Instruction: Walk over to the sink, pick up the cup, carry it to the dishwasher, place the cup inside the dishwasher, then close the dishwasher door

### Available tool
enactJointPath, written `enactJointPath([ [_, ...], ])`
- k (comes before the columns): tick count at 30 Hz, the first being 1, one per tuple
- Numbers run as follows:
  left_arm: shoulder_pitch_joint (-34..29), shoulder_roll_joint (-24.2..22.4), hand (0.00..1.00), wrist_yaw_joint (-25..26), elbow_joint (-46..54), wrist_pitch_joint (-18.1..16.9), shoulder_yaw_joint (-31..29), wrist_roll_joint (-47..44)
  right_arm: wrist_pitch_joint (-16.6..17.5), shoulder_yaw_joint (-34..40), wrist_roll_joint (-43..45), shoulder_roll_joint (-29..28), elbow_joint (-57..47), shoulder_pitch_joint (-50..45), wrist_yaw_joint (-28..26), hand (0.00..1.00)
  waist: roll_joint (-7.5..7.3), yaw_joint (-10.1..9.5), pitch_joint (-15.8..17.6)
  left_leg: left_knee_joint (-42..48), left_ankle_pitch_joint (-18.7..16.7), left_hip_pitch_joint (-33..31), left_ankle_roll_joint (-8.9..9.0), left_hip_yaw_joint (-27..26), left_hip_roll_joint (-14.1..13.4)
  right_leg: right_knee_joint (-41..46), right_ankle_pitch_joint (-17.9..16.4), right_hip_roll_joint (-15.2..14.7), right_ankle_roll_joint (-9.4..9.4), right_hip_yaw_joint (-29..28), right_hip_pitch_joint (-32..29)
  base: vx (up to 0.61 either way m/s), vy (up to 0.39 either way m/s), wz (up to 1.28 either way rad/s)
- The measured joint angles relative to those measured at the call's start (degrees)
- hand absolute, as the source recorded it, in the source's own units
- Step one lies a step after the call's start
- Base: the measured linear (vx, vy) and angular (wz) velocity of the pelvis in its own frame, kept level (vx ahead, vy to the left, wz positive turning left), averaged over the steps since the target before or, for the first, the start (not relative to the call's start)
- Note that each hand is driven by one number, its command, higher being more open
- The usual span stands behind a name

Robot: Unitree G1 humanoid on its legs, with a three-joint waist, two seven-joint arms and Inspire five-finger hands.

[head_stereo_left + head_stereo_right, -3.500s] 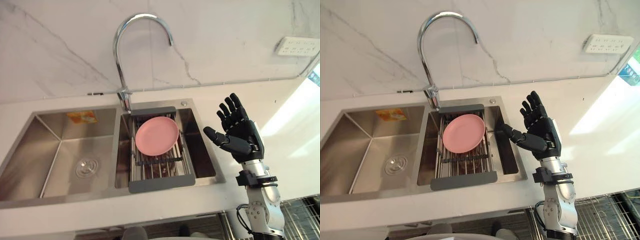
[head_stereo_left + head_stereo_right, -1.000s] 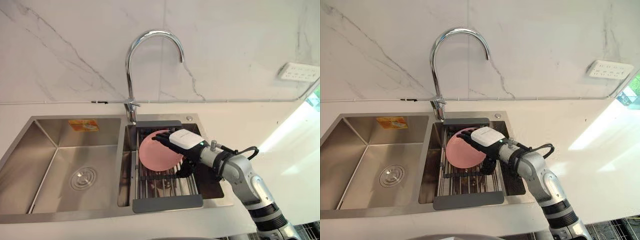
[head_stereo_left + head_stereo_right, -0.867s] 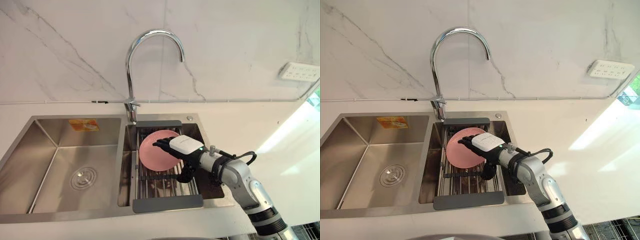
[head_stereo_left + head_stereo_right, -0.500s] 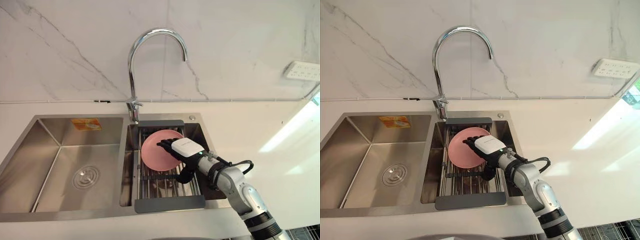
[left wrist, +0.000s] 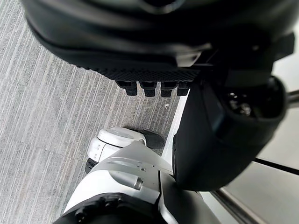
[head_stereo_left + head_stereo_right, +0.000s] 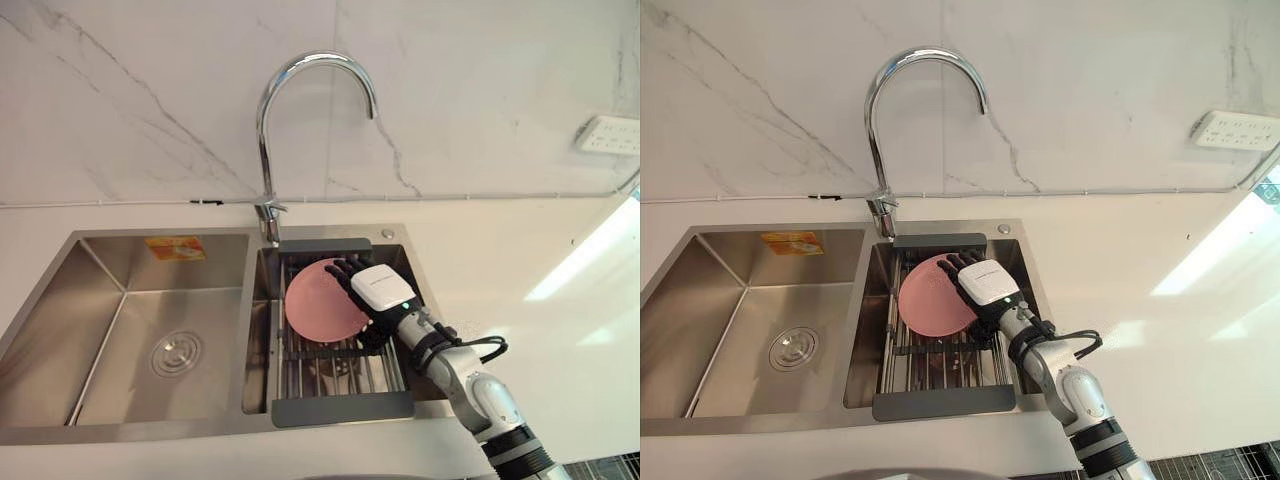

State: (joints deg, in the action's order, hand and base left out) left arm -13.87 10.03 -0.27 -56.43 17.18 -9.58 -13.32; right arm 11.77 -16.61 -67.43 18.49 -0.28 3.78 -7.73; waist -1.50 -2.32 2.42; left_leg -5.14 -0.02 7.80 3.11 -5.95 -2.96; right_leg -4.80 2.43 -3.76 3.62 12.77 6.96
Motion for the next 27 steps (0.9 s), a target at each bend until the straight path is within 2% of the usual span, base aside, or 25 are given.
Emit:
enactJointPath([
  [7,0.01,0.03,1.0,0.0,-0.05,0.21,0.0,0.01,0.94,-1.94,-1.43,0.31,0.73,0.22,0.96,1.0,0.13,-0.01,-0.21,-0.01,-0.04,0.0,0.06,-0.38,0.06,0.02,0.01,-0.17,0.02,0.03,0.01,0.0,0.0,0.0],
  [13,0.06,0.02,1.0,0.0,-0.23,0.24,0.01,0.01,0.52,-3.04,-1.63,0.64,2.22,0.23,5.16,1.0,0.2,0.03,-0.56,-0.01,-0.06,0.01,0.08,-1.06,0.05,0.04,0.04,-0.3,0.06,0.03,0.02,0.0,0.0,0.0],
  [14,0.14,0.01,1.0,0.01,-0.24,0.25,0.02,0.01,0.3,-3.13,-2.11,0.61,2.69,0.23,6.19,0.0,0.25,-0.01,-0.66,-0.01,-0.05,0.01,0.07,-1.07,0.07,0.04,0.05,-0.32,0.08,0.04,0.02,0.0,0.0,0.0],
  [27,0.39,0.21,1.0,0.7,-0.27,0.02,2.21,0.01,-0.73,-3.99,-4.75,0.53,6.91,0.22,14.11,0.0,0.36,0.13,-1.7,-0.04,0.3,0.02,0.04,-1.01,0.06,0.03,0.09,-0.31,0.13,0.28,0.04,0.0,0.0,0.0],
])
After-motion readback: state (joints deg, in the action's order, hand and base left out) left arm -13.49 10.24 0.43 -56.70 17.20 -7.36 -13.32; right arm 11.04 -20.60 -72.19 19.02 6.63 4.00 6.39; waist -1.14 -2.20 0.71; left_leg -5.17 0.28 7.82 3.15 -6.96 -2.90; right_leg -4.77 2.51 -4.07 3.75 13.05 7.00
